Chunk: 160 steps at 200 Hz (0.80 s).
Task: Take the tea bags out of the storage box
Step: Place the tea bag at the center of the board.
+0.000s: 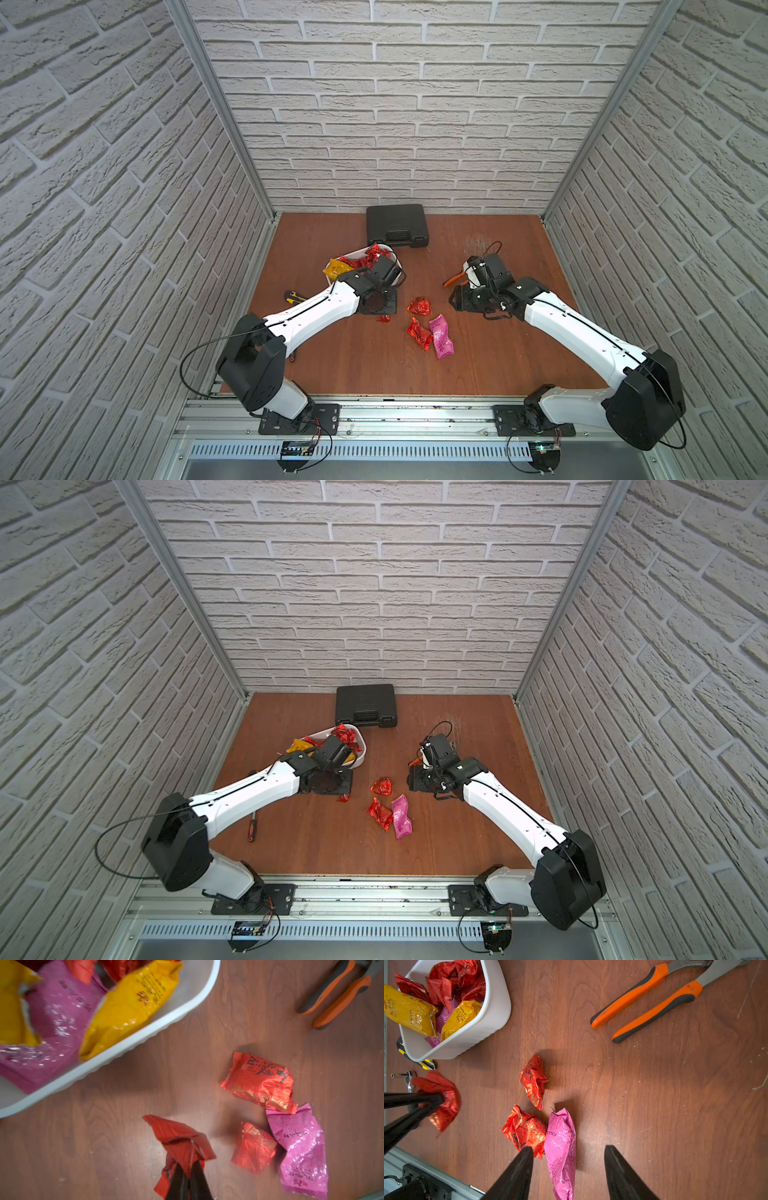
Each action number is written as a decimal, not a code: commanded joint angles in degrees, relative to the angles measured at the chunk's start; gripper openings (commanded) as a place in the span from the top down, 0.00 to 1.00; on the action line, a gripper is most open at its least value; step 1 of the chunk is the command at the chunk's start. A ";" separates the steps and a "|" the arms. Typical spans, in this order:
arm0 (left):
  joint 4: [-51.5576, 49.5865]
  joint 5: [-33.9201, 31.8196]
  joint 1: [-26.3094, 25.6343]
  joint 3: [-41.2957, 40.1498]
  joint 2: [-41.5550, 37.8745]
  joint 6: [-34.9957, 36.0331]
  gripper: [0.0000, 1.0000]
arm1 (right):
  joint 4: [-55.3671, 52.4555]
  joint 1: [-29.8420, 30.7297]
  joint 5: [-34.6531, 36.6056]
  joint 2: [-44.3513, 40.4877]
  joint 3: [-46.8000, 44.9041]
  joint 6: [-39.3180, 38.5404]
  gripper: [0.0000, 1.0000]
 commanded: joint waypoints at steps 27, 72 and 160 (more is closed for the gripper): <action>2.50 1.75 -2.85 5.24 10.22 -3.95 1.00 | -0.02 -0.36 1.30 -7.15 -4.06 1.80 0.40; 0.37 1.75 -3.88 7.16 13.14 -4.22 0.71 | -1.77 -0.29 2.80 -11.68 -6.38 2.61 0.40; -3.27 -10.62 3.05 3.82 -9.53 -11.54 0.44 | 3.63 1.95 0.98 -6.67 -1.86 -1.48 0.40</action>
